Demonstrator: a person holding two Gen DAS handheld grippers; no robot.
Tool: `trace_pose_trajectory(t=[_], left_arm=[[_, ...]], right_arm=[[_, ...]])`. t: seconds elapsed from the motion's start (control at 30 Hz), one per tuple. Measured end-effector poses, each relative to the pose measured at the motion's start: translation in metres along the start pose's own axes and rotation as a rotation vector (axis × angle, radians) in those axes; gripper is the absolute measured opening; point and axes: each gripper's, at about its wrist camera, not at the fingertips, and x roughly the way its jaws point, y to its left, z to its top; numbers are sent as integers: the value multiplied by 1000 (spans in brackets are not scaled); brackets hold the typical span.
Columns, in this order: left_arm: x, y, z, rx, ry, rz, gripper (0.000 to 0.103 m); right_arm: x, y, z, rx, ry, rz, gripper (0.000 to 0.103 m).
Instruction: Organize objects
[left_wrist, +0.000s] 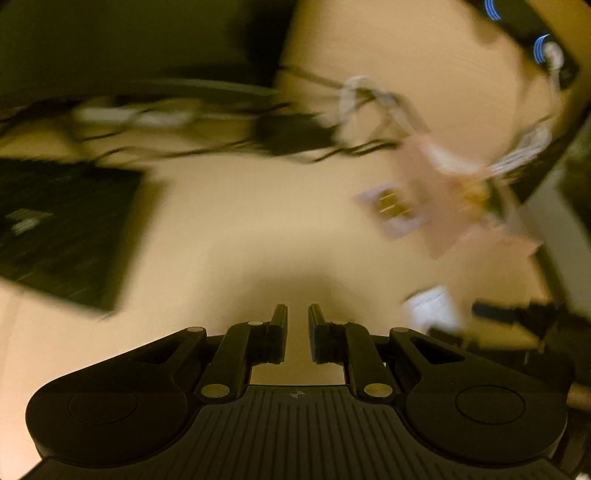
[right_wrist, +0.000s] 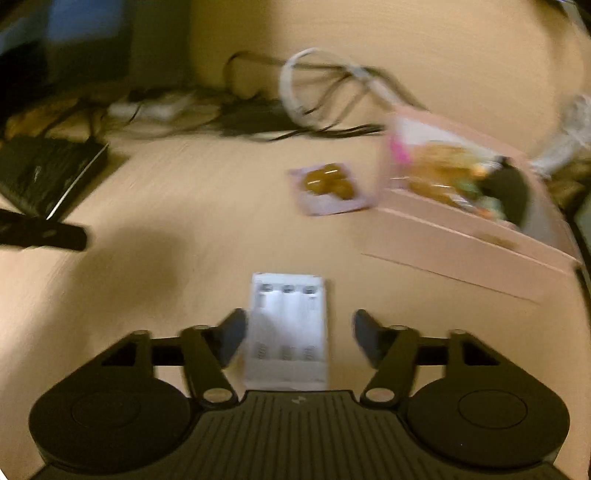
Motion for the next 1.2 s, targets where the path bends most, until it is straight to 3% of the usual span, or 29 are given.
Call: trace_pose_trajectory(t=[0.07,0.2,0.3,0.47,0.53,0.57,0.8,0.93,1.07,1.2], left_arm=[[16,-17,14,53,-32,-64,13],[65,-57,51,214,-84,-154,13],[115,-79,77,269,-69,-111,13],[166,-95,96,258,-45,-58,14],[177,-107,94,337,-42,-13,16],[179,-109,91,376,-30,9,23],[146,-93,48,489,-25,59,24],[106,-55,20,476,-32,76,25],[76,-23,1,421,-18,40,25],[62,-25,-15,463,-40,53,25]], right_arm=[[-15,-14,-6,46,-33,-21,80],[-34,-42,-24,156,-35,-56,81],[-45,-56,-41,212,-18,-78,82],[-58,-69,-67,221,7,-123,84],[-62,-74,-74,226,16,-130,84],[-65,-78,-77,227,14,-141,84],[-69,-92,-78,237,0,-118,86],[-65,-82,-67,192,-16,-59,88],[-59,-59,-59,120,-14,-4,93],[-60,-39,-57,59,-19,27,96]])
